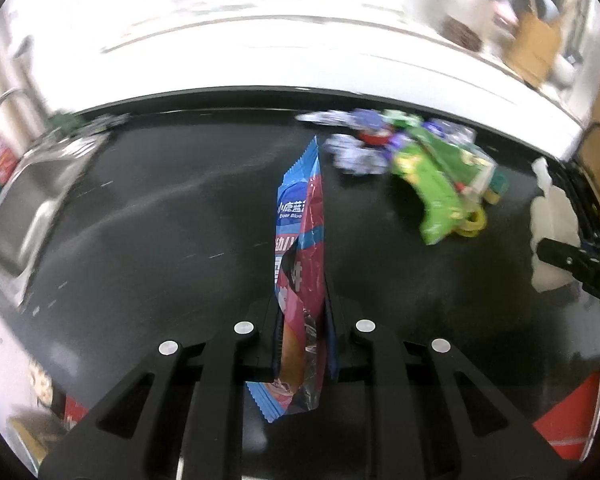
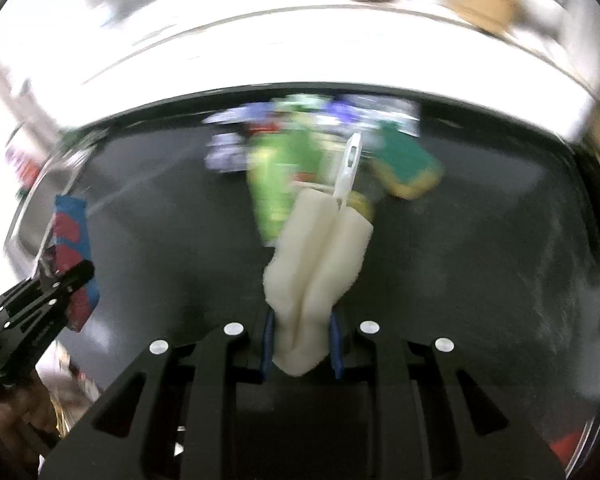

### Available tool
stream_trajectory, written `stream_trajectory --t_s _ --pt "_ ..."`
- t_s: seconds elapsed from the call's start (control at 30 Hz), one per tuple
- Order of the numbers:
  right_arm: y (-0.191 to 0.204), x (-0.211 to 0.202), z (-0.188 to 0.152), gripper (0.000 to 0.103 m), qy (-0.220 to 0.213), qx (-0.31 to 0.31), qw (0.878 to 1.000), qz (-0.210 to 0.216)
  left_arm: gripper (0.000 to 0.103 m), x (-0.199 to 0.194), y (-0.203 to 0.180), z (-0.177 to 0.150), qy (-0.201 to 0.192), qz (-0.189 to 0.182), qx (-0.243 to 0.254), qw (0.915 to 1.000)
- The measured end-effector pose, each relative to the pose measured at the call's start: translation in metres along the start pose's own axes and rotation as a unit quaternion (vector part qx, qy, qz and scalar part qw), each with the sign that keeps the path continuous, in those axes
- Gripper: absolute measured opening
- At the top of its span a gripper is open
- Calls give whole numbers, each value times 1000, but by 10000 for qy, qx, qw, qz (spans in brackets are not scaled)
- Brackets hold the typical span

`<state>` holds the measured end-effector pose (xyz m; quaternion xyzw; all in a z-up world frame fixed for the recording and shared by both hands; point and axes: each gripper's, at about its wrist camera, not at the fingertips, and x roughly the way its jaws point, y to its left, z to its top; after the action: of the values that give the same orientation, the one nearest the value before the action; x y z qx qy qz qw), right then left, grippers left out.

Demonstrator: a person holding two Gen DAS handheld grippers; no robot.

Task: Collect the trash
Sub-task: 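Carry both items to the floor bin and open both tools to drop them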

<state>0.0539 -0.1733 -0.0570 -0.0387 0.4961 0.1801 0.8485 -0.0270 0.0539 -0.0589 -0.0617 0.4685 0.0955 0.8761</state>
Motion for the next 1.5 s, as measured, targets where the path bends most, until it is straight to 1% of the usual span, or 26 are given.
stream_trajectory --t_s 0.07,0.13,0.23,0.27,0.3,0.33,0.37,0.4,0.43,0.47,0.53,0.6,0.67,0.73,0.77,0.8,0.93,1.07,1.1,1.23,1.27,1.3,1.33,1.37,1.4,1.5 --pt "46 3 2 22 0 -500 9982 341 16 -16 32 -15 -39 209 -297 9993" --pt "93 7 2 22 42 -958 9929 704 16 -31 65 -33 -38 432 -623 9971" --pt "178 12 -8 22 178 -1753 9752 1337 16 -51 119 -70 29 813 -1164 9899" --pt "211 14 -15 22 275 -2043 9651 1616 16 -58 140 -87 76 960 -1389 9856" --pt "235 13 -22 22 329 -2215 9583 1776 16 -63 157 -101 117 1052 -1548 9823" --pt "266 15 -33 22 450 -2476 9464 2024 16 -68 171 -115 163 1134 -1706 9787" --pt "286 15 -41 22 538 -2633 9383 2177 16 -73 188 -132 218 1227 -1919 9735" --pt "310 17 -52 22 668 -2820 9275 2363 16 -77 207 -152 292 1312 -2149 9673" --pt "331 19 -61 22 799 -2977 9173 2520 16 -79 218 -163 336 1356 -2281 9636" --pt "355 22 -73 22 946 -3172 9051 2670 16 -82 235 -182 387 1429 -2486 9572" --pt "394 30 -95 22 1215 -3471 8844 2874 16 -84 257 -207 452 1485 -2713 9499" --pt "429 35 -112 22 1440 -3647 8695 3004 16 -81 281 -232 448 1442 -2956 9433" --pt "461 49 -129 22 1699 -3802 8572 3030 16 -73 300 -251 501 1350 -3129 9388" --pt "487 66 -142 22 2003 -3861 8486 3010 16 -59 318 -261 545 1249 -3313 9336" --pt "494 72 -146 22 2059 -3889 8479 2956 16 -52 326 -267 483 1170 -3426 9309" --pt "503 80 -151 22 2139 -3942 8456 2894 16 -50 328 -273 472 1124 -3469 9299" --pt "528 101 -165 22 2323 -4031 8421 2727 16 -34 341 -287 565 1067 -3610 9247" --pt "531 116 -166 23 2379 -4119 8388 2649 16 -28 346 -289 579 1001 -3593 9260" --pt "526 115 -165 24 2385 -4118 8388 2644 16 -27 348 -289 562 992 -3601 9259" --pt "530 123 -162 26 2398 -4101 8402 2616 17 -20 355 -288 563 913 -3611 9263" --pt "531 122 -161 29 2362 -4119 8408 2599 21 -19 356 -287 556 889 -3610 9266" --pt "532 122 -159 37 2330 -4128 8420 2576 34 -17 358 -287 570 880 -3606 9268" --pt "533 122 -157 43 2319 -4125 8430 2558 43 -16 359 -286 585 879 -3599 9270" --pt "534 122 -154 57 2317 -4106 8442 2552 57 -16 359 -286 554 874 -3590 9276" --pt "534 123 -151 62 2302 -4077 8454 2571 63 -17 360 -286 524 888 -3584 9279" --pt "533 121 -144 62 2264 -4020 8474 2628 65 -17 361 -285 533 928 -3558 9284"
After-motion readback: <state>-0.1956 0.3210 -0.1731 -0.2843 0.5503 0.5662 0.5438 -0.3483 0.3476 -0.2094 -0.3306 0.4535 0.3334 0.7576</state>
